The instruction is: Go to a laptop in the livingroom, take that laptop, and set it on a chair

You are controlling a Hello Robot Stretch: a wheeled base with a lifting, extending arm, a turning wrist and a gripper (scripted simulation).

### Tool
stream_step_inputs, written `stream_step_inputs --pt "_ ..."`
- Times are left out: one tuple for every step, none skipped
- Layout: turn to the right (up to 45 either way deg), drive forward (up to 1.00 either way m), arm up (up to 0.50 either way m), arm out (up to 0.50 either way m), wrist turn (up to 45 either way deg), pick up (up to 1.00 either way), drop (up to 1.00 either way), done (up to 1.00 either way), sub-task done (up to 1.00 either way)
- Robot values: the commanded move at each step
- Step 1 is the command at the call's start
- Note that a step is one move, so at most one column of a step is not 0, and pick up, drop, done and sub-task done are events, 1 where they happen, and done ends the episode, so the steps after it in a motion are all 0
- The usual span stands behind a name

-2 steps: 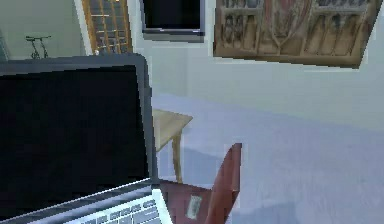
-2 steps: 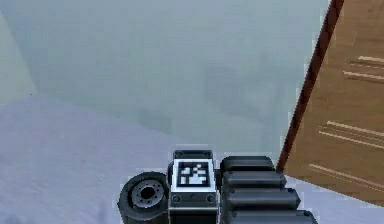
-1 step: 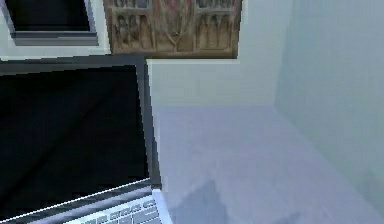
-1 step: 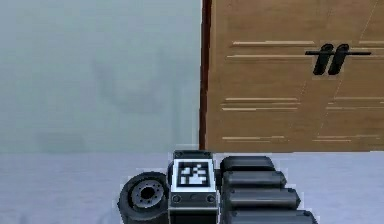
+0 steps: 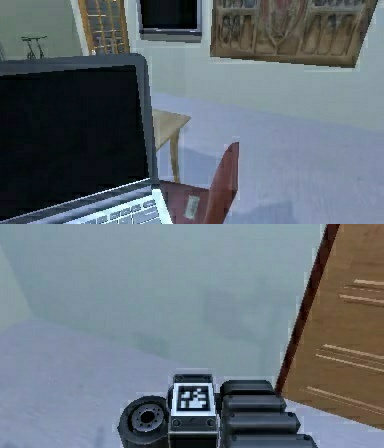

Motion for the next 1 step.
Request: stream_step_inputs --pt "24.0 0.00 0.00 0.00 0.0 0.00 0.00 0.00 0.00"
